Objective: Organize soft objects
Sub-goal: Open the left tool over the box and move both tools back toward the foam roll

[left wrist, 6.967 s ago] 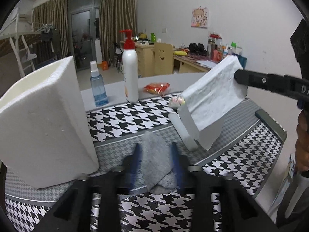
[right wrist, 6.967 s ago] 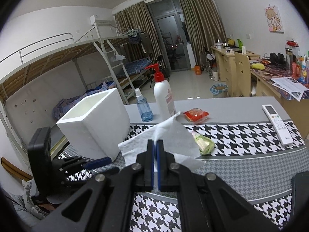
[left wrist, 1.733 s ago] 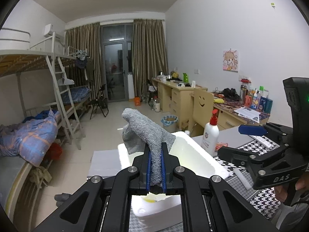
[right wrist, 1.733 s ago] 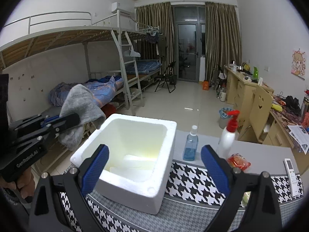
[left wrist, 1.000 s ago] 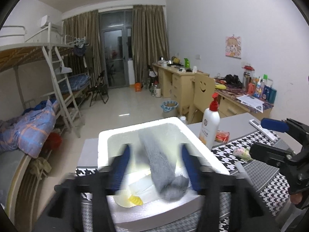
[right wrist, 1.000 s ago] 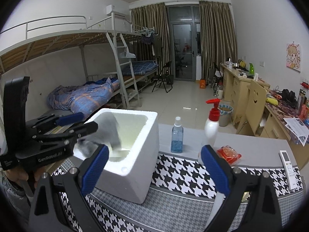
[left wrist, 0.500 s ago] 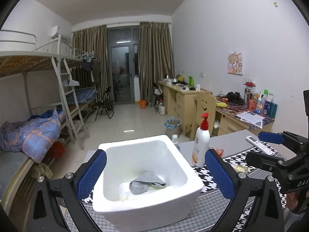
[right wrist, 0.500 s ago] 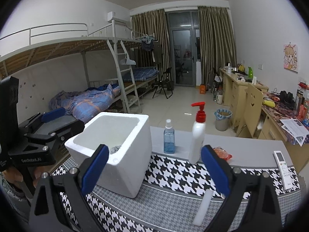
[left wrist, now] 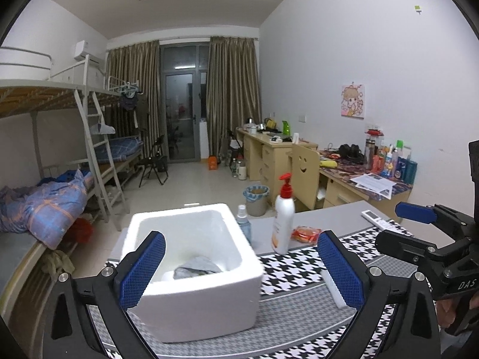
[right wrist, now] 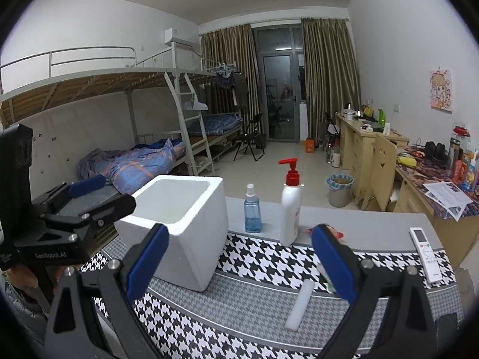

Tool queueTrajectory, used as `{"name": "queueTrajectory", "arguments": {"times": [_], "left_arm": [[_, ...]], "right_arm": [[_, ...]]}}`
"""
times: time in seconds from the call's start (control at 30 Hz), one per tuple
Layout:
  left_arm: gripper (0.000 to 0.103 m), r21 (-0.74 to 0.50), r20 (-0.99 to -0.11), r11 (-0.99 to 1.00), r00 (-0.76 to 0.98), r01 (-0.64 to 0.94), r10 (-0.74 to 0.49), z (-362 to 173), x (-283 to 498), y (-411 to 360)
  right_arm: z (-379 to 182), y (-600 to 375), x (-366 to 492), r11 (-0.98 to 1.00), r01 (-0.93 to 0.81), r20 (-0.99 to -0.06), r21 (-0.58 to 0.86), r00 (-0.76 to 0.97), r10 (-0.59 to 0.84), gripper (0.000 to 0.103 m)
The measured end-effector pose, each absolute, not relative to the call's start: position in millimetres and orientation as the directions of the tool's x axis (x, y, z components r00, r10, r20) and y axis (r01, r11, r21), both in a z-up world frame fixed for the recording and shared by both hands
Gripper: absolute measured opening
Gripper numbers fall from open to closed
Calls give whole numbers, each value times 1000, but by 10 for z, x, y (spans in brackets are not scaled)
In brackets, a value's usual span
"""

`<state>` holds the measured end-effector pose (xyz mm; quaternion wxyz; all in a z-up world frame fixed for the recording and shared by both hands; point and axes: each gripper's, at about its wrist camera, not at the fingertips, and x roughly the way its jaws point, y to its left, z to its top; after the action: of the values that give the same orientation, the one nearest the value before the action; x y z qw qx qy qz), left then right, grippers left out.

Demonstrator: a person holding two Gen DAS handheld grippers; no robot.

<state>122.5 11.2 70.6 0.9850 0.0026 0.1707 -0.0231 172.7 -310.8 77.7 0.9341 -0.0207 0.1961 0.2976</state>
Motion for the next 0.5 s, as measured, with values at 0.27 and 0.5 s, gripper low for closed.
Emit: {"name": "queueTrajectory", "arguments": {"times": [0.27, 0.5], "left_arm": [[102, -1, -329, 998, 942, 65, -62, 669, 1106, -46], [102, 2, -306, 995, 948, 96, -91, 616, 1012, -169]], "right_arm": [[763, -3288, 1631, 833, -545, -368, 95, 758, 538, 98], [737, -3338, 1609, 842, -533, -366, 87, 769, 525, 98]]}}
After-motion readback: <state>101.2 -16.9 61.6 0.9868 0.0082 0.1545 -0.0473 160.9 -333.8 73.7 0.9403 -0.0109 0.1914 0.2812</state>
